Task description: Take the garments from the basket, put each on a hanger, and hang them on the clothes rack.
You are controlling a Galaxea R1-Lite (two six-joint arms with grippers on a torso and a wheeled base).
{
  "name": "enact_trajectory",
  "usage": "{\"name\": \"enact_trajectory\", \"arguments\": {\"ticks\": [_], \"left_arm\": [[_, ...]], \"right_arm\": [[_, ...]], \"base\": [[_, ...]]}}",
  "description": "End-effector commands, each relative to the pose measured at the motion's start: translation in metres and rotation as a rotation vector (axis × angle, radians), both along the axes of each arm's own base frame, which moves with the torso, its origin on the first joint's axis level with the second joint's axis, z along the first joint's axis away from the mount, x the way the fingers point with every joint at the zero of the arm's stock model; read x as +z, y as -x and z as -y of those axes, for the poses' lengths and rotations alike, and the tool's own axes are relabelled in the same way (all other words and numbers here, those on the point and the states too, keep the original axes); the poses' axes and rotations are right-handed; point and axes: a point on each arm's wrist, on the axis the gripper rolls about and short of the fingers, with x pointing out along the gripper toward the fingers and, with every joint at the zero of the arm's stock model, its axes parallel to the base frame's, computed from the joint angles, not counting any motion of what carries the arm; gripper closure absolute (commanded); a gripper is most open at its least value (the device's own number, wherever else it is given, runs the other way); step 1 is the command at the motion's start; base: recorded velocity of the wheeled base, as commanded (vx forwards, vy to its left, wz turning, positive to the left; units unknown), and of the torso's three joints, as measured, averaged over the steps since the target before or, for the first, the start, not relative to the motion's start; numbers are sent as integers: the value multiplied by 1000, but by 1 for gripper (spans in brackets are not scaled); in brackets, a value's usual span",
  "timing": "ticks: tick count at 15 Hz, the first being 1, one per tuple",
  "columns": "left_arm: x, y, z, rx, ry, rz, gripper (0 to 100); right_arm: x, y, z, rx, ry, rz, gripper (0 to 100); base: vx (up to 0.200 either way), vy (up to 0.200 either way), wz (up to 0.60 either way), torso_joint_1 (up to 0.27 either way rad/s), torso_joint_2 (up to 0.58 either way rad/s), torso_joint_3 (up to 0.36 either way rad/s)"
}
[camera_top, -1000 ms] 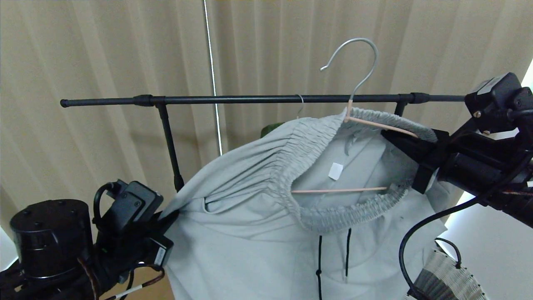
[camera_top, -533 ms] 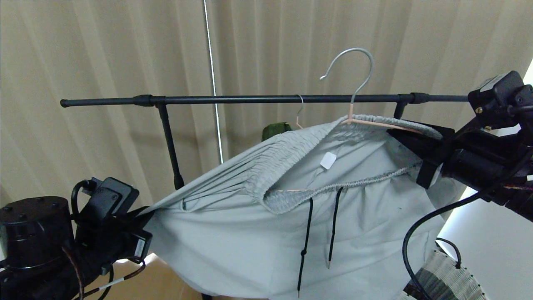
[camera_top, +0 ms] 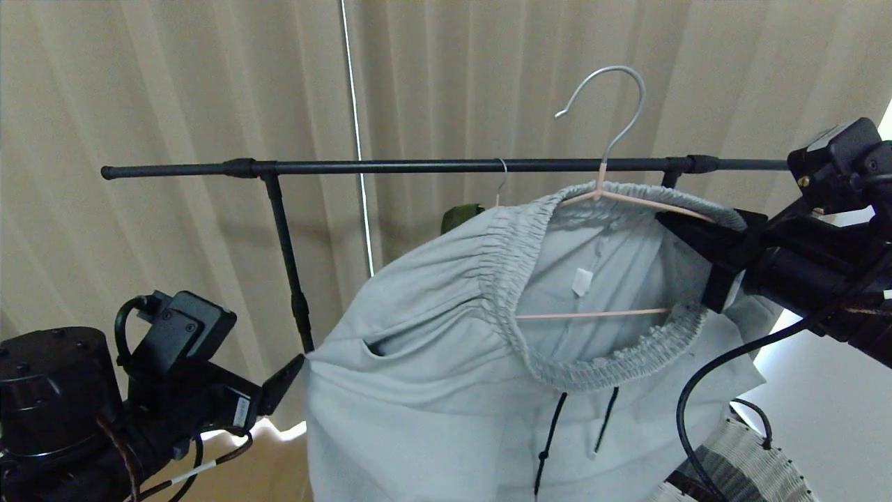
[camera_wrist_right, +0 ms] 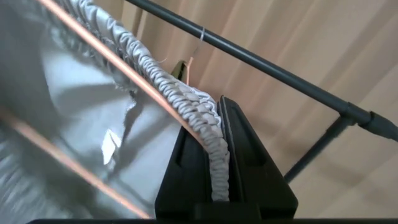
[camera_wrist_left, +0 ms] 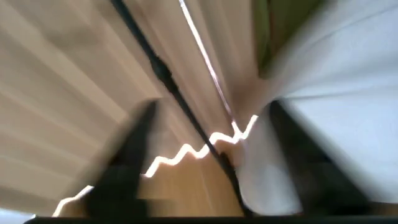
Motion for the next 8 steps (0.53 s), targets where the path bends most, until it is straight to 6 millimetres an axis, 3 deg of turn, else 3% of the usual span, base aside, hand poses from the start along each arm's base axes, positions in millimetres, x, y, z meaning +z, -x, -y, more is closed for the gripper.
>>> {"name": "enact_trajectory", "arguments": {"ticks": [1,5,8], "left_arm": [[8,8,0,-62,28,35,0],[25,32,-6,-202,111,118,0],[21,43,-12,-180,159,100,0]], "right_arm": [[0,0,9,-44,4,-3,100],[-7,11,43,-184,18,-44,100],[-10,35,68,-291,30,-92,100]], "base": [[0,0,0,0,0,0],[0,0,0,0,0,0],[0,0,0,0,0,0]]}}
